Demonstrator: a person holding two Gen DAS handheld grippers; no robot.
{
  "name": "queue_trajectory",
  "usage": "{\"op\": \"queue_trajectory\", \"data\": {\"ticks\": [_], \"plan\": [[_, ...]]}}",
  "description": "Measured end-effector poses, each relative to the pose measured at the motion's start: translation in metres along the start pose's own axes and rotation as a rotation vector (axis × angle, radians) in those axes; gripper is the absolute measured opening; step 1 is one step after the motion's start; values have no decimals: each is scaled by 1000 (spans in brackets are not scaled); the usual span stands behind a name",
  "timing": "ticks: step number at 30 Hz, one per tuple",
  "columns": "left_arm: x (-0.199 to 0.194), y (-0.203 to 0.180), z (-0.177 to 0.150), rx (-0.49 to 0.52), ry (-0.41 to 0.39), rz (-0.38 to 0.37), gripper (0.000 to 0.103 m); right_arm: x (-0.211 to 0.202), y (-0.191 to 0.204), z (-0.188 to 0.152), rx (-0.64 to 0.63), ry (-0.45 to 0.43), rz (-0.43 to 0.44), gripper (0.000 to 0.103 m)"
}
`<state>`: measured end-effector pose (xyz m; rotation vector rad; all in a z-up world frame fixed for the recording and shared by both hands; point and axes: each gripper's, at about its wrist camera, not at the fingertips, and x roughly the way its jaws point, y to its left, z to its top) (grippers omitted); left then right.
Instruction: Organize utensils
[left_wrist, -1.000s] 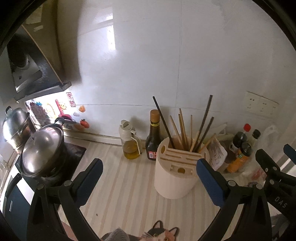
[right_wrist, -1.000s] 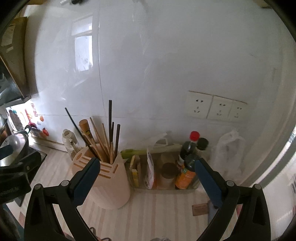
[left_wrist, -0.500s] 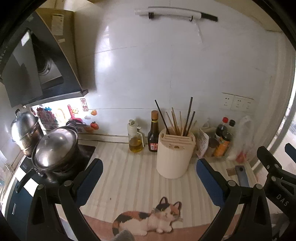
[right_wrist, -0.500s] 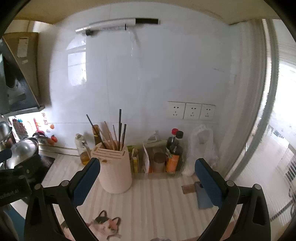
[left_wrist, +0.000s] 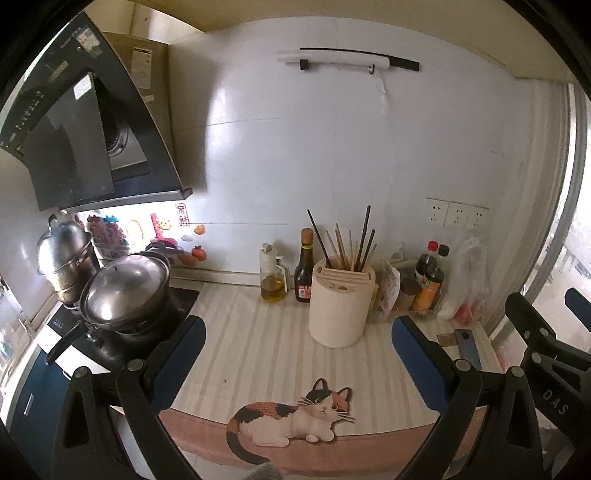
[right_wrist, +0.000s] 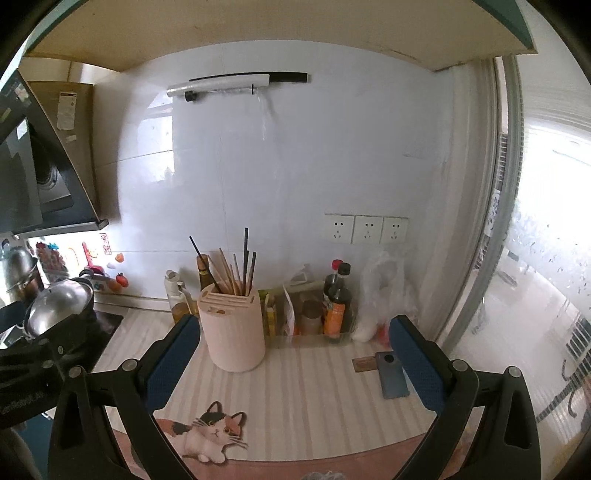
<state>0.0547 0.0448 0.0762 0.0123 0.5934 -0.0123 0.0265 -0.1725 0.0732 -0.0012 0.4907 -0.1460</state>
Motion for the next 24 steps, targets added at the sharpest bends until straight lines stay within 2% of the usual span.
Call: {"op": "queue_trajectory", "data": {"ticks": [11, 24], "plan": [[-5, -3, -8, 1, 7, 37, 103, 0, -5, 0, -20, 0, 28, 103], [-7, -2, -8, 0, 10, 42, 103, 5, -7, -1, -19, -4, 29, 103]]}}
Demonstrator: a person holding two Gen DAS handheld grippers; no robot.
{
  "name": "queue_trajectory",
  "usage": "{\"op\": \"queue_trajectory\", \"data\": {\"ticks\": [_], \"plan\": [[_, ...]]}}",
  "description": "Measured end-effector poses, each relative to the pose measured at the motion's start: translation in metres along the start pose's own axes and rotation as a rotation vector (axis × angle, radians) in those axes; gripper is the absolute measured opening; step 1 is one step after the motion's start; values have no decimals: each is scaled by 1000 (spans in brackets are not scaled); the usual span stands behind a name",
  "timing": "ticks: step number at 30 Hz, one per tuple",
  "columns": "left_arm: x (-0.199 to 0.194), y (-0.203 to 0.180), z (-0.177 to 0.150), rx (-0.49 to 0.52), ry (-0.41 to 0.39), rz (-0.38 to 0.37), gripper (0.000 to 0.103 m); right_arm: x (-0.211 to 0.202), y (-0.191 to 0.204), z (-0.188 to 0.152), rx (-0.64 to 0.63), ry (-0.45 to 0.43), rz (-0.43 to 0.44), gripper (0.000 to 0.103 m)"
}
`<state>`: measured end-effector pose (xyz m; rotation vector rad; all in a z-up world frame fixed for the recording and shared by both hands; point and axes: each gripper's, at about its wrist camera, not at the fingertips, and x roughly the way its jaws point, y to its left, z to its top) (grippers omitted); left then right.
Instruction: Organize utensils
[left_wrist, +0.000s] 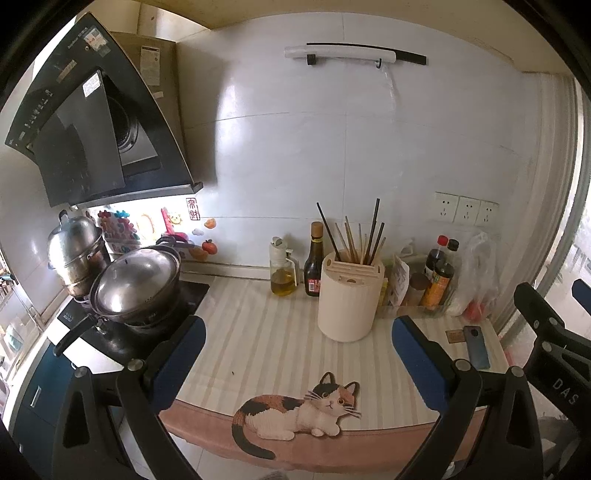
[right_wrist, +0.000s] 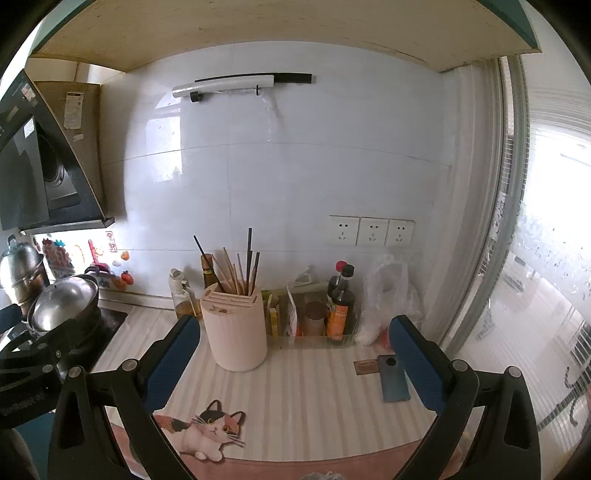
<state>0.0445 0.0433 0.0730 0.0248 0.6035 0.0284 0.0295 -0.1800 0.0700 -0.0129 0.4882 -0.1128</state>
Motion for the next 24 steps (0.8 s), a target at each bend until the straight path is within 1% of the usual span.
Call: {"op": "queue_trajectory", "data": {"ticks": [7, 15, 24], "plan": [[1, 0, -1, 2, 1, 0, 103, 0, 0, 0, 0, 2, -3, 103], [2, 1, -4, 4, 7, -4, 103, 7, 2, -5, -3, 25, 3, 103], [2, 7, -9, 3, 6, -8, 103, 7, 4, -6, -6, 22, 0, 103]]}}
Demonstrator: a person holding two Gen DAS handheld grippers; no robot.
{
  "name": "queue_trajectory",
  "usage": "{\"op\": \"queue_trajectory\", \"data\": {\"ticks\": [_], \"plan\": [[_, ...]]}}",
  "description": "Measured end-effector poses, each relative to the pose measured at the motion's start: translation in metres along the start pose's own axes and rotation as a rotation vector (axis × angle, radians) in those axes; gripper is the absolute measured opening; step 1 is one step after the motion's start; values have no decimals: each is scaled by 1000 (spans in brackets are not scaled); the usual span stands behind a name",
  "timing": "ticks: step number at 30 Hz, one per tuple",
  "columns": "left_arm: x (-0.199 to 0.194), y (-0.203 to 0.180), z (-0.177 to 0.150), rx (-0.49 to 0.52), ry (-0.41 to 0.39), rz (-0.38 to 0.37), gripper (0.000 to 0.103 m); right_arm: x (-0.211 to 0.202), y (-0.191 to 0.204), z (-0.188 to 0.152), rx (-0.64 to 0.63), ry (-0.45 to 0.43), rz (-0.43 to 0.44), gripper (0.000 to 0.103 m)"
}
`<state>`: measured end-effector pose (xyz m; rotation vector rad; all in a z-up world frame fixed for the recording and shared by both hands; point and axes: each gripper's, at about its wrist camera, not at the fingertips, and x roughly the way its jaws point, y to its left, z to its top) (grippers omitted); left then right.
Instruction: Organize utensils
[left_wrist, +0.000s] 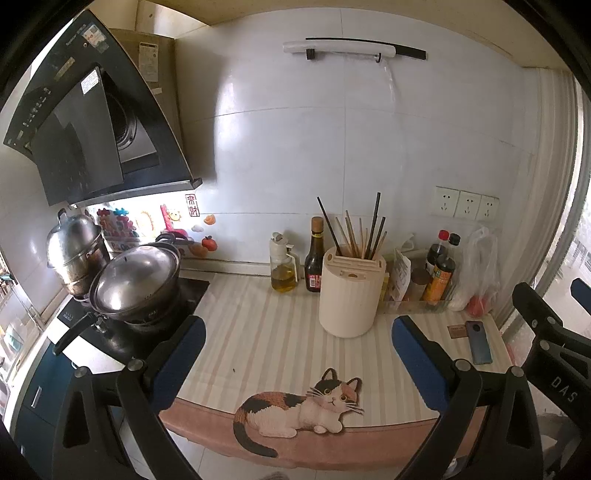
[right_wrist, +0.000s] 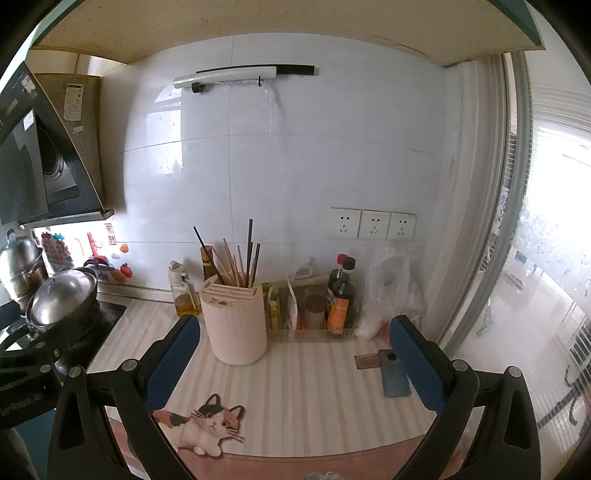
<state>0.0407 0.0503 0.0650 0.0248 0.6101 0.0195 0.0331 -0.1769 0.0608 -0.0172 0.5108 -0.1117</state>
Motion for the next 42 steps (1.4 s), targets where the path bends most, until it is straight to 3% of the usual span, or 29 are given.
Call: {"op": "queue_trajectory", "data": {"ticks": [42], "plan": [[-7, 2, -1, -6, -3, 8, 103, -6, -3, 2, 15, -16, 20, 103]]}}
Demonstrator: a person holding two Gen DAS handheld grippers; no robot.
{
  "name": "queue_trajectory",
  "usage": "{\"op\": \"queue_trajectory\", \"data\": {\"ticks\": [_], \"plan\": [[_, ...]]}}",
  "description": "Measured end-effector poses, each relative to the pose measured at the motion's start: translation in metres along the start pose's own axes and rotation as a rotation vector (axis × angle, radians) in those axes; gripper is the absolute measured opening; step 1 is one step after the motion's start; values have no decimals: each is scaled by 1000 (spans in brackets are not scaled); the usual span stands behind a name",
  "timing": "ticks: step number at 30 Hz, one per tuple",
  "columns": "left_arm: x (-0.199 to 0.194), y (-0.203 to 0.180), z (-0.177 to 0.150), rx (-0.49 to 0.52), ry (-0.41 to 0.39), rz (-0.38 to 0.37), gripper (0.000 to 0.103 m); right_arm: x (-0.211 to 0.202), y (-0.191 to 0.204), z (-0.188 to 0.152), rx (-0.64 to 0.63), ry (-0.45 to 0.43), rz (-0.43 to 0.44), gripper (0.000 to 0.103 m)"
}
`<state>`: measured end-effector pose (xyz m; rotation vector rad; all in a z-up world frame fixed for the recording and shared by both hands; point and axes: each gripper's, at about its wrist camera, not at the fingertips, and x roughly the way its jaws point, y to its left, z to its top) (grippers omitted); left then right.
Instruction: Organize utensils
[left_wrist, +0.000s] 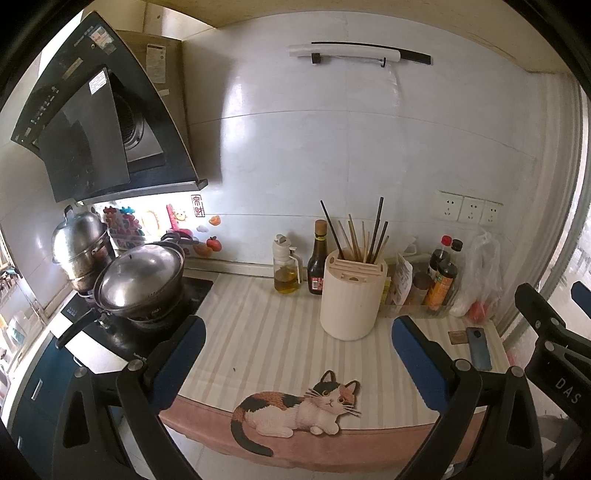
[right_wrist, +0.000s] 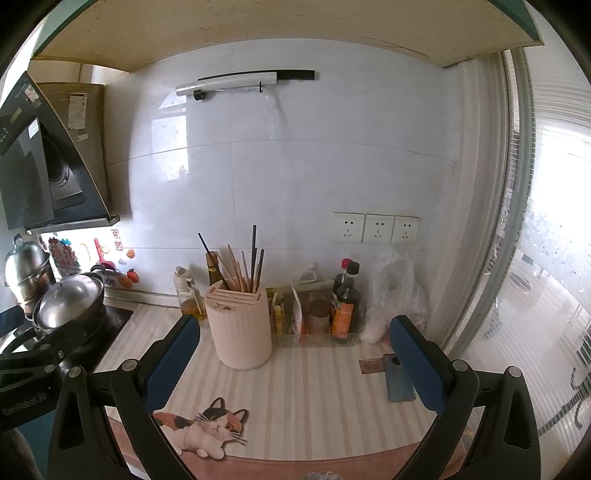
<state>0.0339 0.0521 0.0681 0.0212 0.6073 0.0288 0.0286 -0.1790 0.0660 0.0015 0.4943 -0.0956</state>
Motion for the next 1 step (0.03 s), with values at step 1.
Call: {"op": "queue_trajectory", "data": {"ticks": [1], "plan": [[0, -1, 1, -3, 0, 2, 103, 0, 0, 0, 0, 0, -1, 103]]}}
